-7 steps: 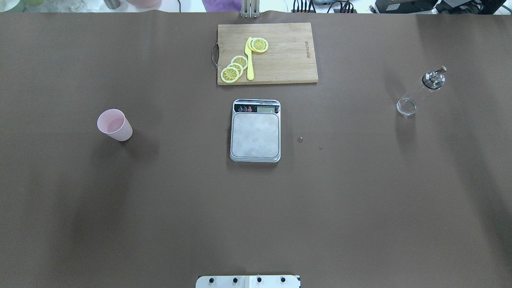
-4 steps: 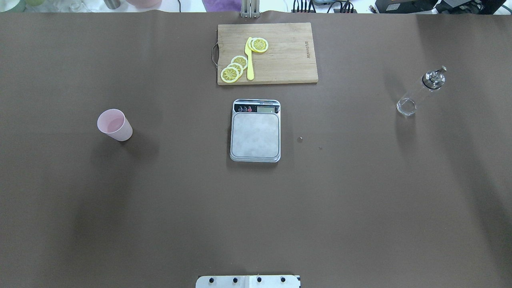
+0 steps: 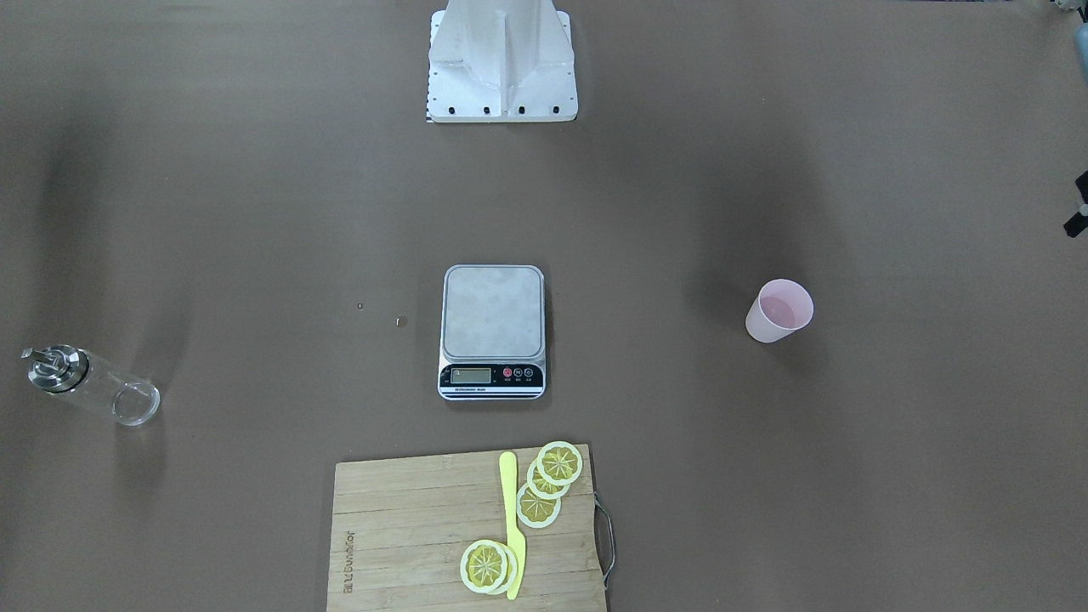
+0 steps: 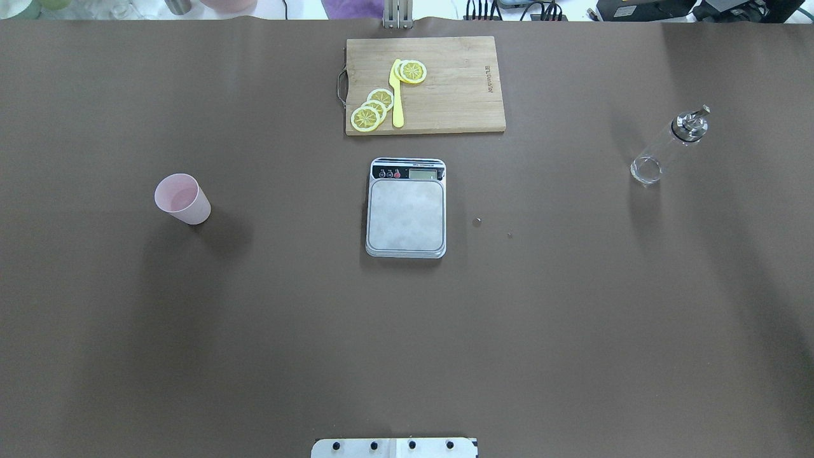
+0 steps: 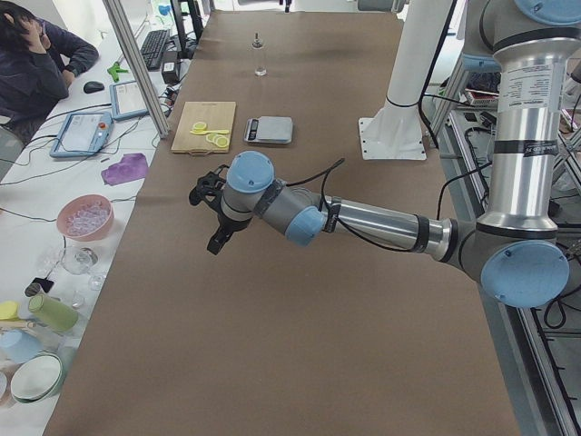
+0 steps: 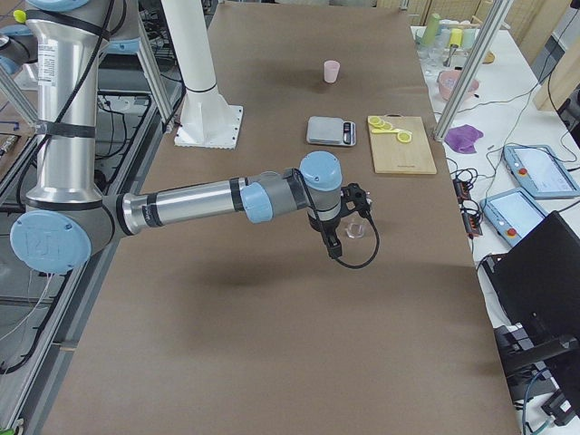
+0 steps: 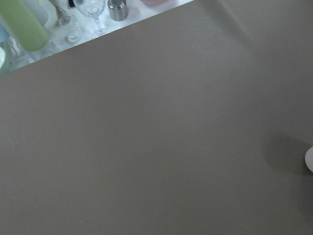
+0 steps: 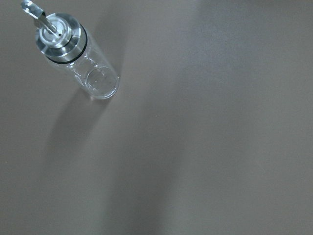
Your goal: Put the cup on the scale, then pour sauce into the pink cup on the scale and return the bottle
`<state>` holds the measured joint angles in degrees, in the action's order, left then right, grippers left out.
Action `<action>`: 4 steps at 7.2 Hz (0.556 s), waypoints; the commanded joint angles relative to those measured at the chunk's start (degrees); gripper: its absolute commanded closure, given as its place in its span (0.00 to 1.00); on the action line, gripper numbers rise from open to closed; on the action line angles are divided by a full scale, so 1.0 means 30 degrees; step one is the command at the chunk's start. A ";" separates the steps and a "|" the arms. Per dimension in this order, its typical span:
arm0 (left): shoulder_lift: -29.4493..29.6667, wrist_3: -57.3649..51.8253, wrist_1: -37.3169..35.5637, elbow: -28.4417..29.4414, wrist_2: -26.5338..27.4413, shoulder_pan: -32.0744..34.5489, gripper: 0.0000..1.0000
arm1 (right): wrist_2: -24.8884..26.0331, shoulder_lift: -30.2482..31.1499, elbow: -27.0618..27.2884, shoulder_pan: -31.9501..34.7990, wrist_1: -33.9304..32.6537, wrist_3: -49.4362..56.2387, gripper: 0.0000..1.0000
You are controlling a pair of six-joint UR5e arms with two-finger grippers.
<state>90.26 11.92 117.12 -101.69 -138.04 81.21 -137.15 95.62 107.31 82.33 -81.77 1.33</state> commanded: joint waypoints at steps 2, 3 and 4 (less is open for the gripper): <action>0.0350 0.9128 0.1713 -0.0234 0.2019 -0.3710 0.03 | -0.0190 0.0117 0.0001 -0.0023 -0.0020 -0.0910 0.00; 0.0875 1.0717 0.1626 -0.0061 0.3226 -0.5200 0.04 | -0.0336 0.0147 0.0001 -0.0023 -0.0020 -0.0940 0.00; 0.1373 1.2676 0.1625 -0.0001 0.4341 -0.6608 0.07 | -0.0308 0.0292 0.0001 -0.0023 -0.0020 -0.0969 0.00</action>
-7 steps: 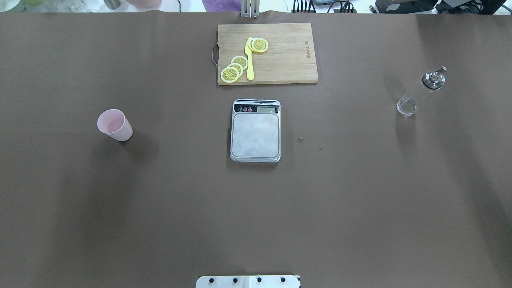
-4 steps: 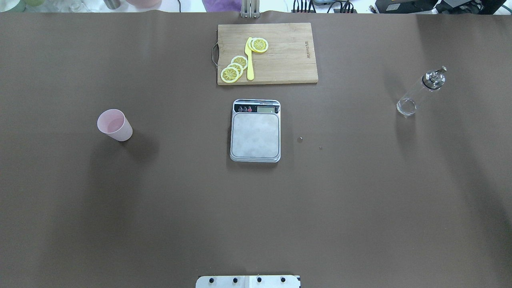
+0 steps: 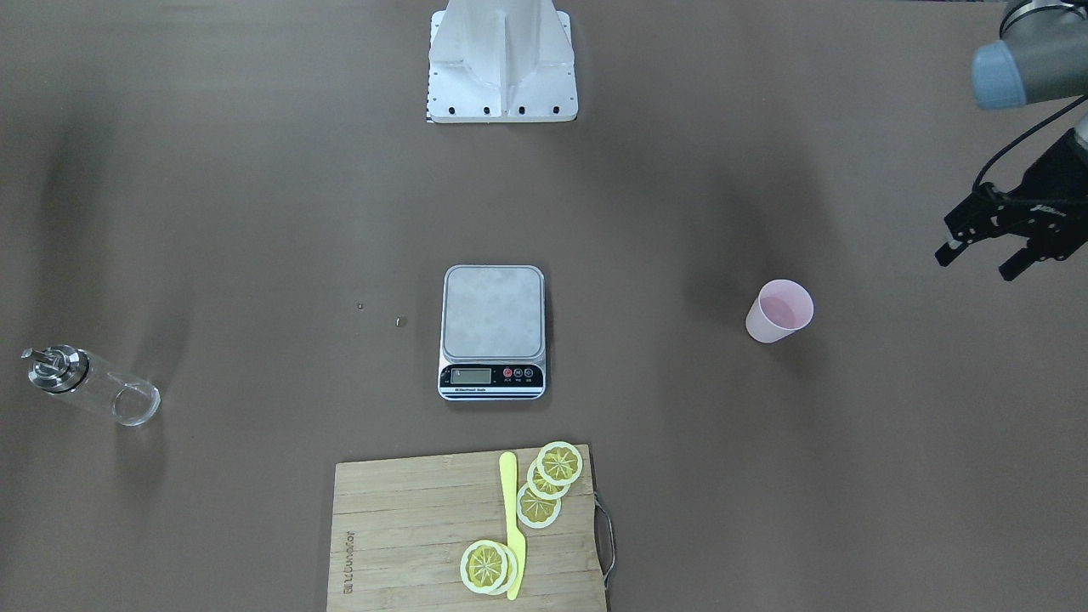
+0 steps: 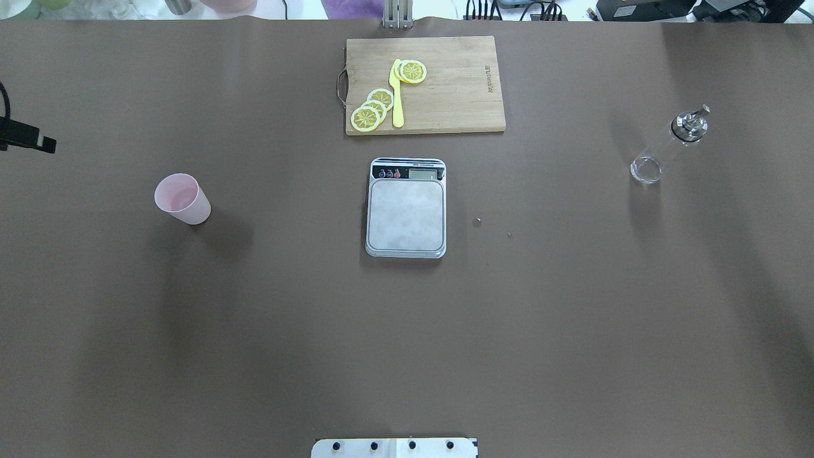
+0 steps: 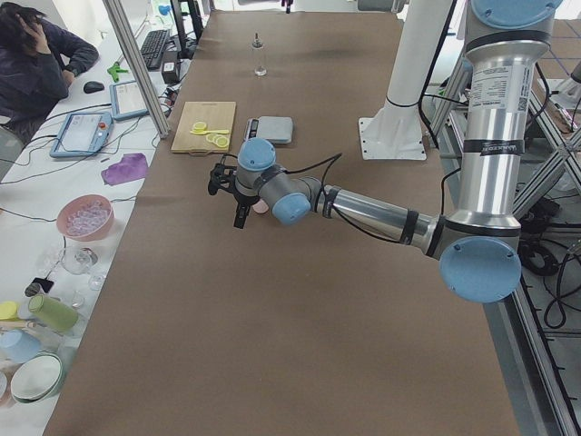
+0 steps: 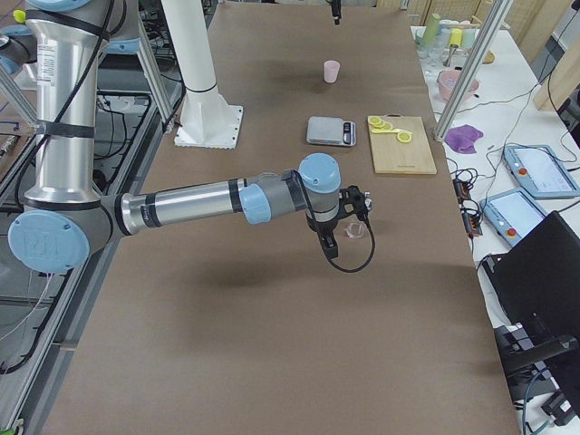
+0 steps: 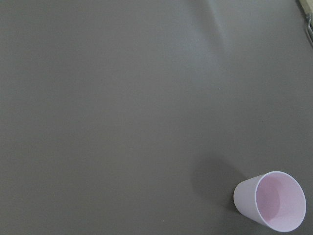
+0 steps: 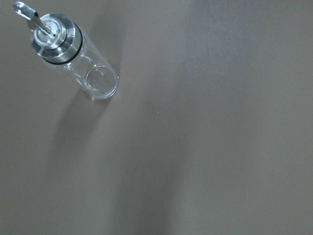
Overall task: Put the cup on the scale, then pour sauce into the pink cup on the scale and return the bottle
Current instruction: 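Reach the left gripper to the pink cup and grasp it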
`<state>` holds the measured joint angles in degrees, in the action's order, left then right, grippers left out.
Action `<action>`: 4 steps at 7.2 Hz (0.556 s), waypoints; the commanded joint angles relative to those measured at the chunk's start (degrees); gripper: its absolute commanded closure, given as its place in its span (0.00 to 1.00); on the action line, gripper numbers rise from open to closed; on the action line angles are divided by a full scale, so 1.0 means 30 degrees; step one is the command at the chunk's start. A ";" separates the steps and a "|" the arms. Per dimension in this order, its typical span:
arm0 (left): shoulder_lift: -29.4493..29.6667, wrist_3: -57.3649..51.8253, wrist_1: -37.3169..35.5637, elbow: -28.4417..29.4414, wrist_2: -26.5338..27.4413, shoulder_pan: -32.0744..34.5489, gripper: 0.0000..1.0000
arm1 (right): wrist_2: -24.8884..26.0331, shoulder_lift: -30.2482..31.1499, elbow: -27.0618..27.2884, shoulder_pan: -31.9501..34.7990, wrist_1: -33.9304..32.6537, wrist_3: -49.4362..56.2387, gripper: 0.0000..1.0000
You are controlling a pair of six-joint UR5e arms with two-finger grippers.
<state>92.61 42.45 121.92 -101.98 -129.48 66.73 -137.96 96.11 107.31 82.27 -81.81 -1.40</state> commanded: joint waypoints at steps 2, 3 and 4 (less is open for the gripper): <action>0.1439 0.4625 -0.0006 0.0504 0.4360 -0.4772 0.07 | -0.0040 0.0190 -0.0029 0.0000 -0.0007 -0.0062 0.00; 0.2052 0.4832 0.0052 0.1204 0.4429 -0.4957 0.09 | -0.0040 0.0219 -0.0029 0.0000 -0.0007 -0.0062 0.00; 0.2174 0.4776 0.0140 0.1588 0.4430 -0.5133 0.11 | -0.0040 0.0248 -0.0029 0.0000 -0.0007 -0.0062 0.00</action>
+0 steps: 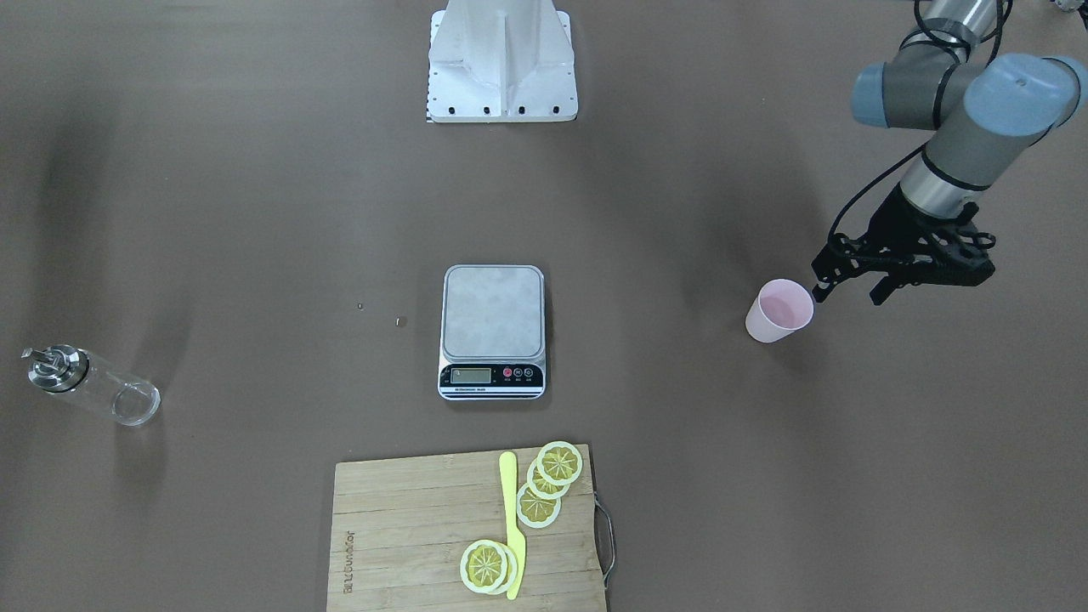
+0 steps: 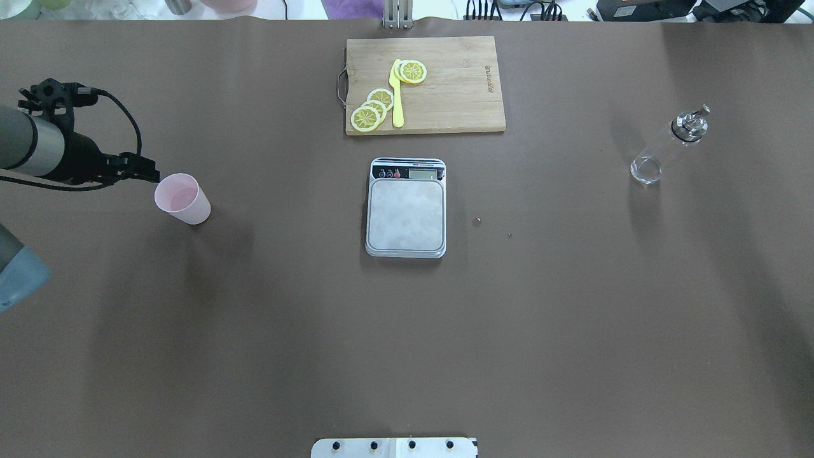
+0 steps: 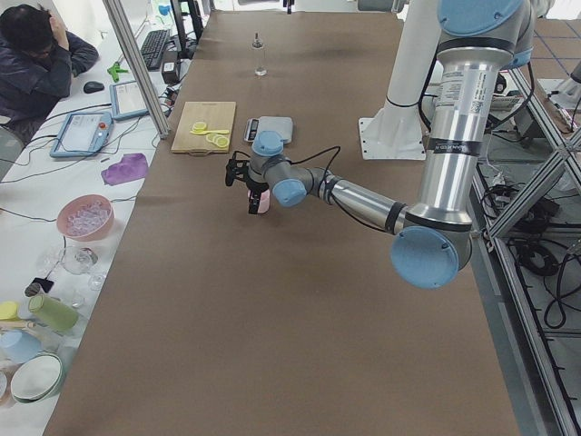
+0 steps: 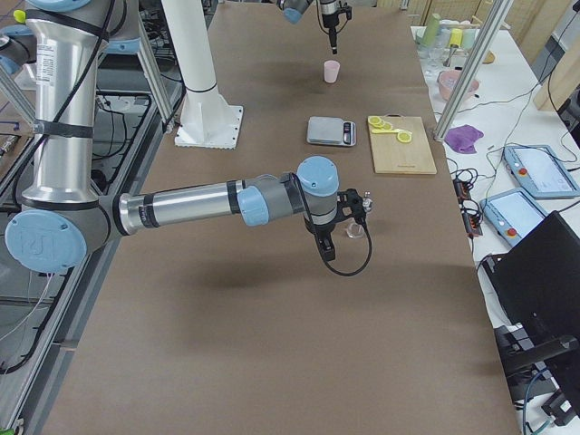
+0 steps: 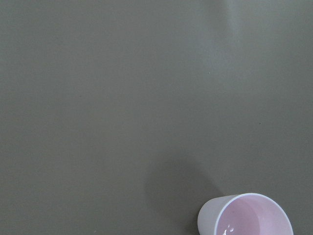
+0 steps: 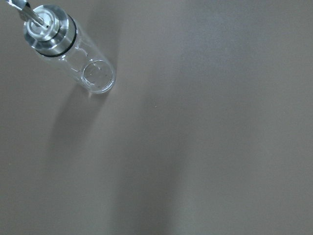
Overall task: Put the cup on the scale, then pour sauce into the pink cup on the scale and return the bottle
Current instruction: 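Reach the left gripper to the pink cup and grasp it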
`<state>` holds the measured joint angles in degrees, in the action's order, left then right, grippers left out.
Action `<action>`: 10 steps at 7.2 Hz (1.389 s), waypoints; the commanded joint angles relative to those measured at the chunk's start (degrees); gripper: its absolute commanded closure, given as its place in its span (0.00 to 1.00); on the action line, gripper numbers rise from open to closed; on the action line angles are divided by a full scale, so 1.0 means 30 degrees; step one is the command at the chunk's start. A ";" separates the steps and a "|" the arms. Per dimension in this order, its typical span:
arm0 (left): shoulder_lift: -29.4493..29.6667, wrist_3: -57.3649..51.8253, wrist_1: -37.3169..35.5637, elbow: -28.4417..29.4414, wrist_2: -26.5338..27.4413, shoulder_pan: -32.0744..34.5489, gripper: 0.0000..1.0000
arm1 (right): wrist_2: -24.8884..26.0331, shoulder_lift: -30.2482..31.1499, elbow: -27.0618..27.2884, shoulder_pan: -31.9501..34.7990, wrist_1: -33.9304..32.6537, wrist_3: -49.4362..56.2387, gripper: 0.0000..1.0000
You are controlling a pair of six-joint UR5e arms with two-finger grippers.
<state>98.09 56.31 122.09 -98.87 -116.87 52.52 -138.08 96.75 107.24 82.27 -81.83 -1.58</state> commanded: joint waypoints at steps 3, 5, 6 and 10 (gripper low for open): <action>0.0498 -0.0020 0.0112 0.0583 0.0548 -0.1099 0.31 | 0.0000 0.0006 0.0026 0.0000 0.0000 -0.0030 0.00; 0.0586 -0.0079 0.0112 0.0554 0.0548 -0.1159 0.63 | 0.0029 0.0006 0.0026 0.0000 0.0000 -0.0089 0.00; 0.0615 -0.0108 0.0112 0.0525 0.0548 -0.1159 0.79 | 0.0029 0.0006 0.0026 0.0000 0.0000 -0.0089 0.00; 0.0586 -0.0050 0.0083 -0.0057 0.0490 -0.1101 1.00 | 0.0000 0.0006 -0.0003 0.0000 0.0000 -0.0089 0.00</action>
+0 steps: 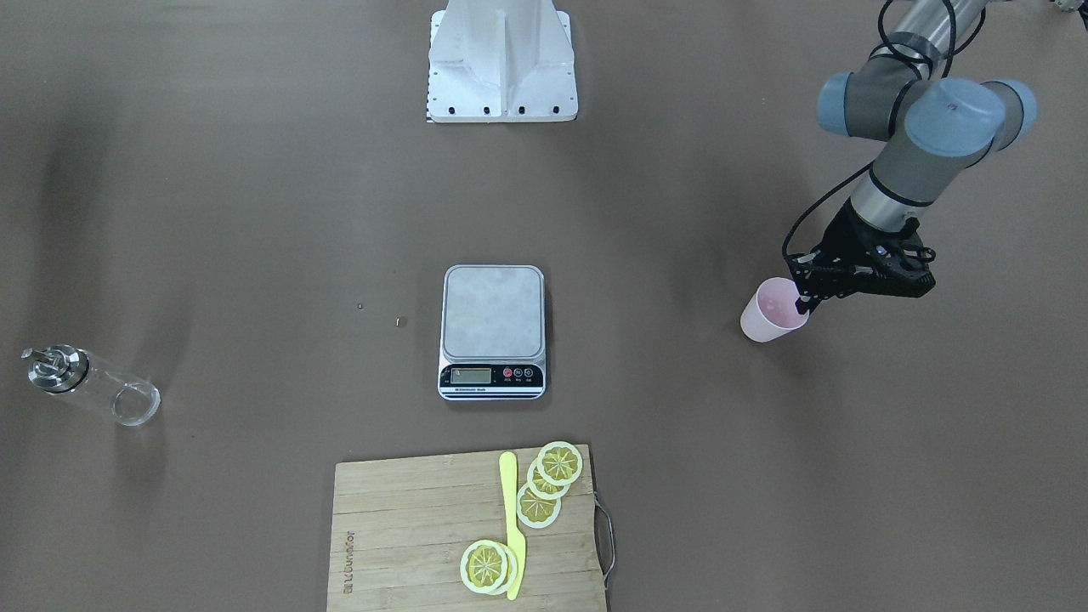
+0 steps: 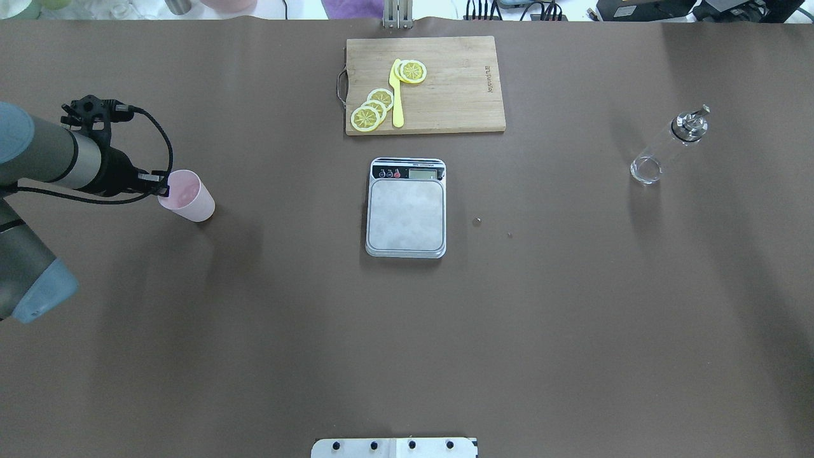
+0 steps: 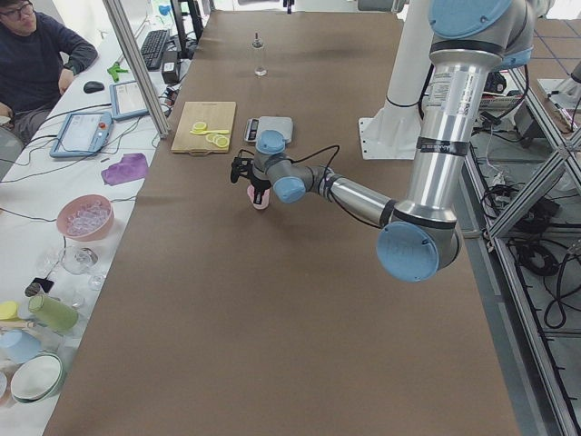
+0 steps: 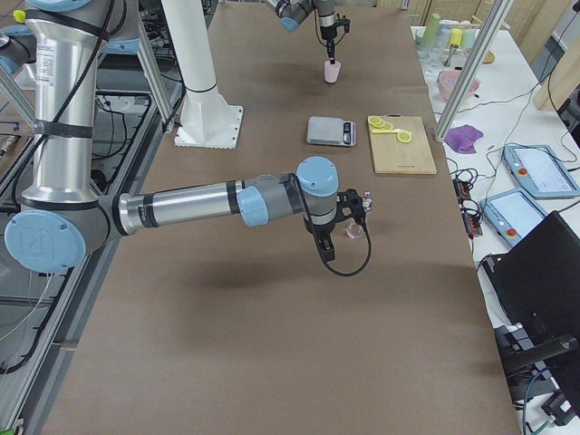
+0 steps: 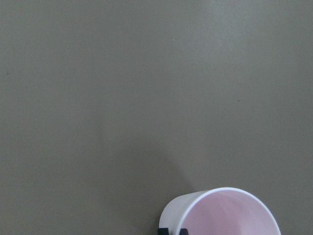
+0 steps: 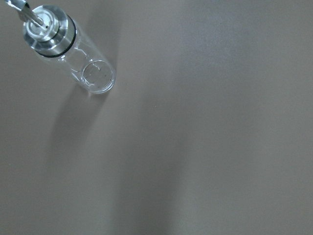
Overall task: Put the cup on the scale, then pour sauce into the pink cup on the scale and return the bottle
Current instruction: 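Reach the left gripper to the pink cup and grasp it, then carry the pink cup with the left gripper onto the scale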
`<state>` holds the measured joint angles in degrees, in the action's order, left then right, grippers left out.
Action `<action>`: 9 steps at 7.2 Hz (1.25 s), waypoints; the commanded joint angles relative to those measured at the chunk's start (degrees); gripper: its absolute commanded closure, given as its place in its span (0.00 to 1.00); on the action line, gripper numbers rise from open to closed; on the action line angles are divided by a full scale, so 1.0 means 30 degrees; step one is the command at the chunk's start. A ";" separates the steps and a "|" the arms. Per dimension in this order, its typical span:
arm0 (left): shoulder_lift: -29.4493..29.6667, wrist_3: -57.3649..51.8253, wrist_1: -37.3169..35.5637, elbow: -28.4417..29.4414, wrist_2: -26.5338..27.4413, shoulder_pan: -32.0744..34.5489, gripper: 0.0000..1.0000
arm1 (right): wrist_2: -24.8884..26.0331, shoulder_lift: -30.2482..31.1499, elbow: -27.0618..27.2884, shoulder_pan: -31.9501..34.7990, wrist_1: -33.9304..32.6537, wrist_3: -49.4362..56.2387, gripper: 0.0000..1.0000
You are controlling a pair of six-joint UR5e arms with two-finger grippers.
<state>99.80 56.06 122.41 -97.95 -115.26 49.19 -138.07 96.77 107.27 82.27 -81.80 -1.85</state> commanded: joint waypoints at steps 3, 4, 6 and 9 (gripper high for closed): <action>0.2167 0.1722 -0.2846 -0.1536 -0.0017 -0.0021 1.00 | 0.0087 0.0059 -0.0014 0.0000 -0.0008 0.0000 0.00; 0.3719 0.2515 -0.4692 -0.1714 0.0012 -0.0050 1.00 | 0.0029 0.0146 -0.0014 0.0000 -0.0008 0.0000 0.00; 0.5688 0.3572 -0.6782 -0.1687 0.1029 -0.1359 1.00 | 0.0028 0.0205 -0.0014 0.0000 0.0022 0.0000 0.00; 0.9322 0.5565 -0.9690 -0.1279 0.2231 -0.3848 1.00 | 0.0028 0.0205 -0.0014 0.0000 0.0022 0.0000 0.00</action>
<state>124.08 70.64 95.64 -102.42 -110.59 40.93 -137.95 97.38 107.23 82.27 -81.74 -1.85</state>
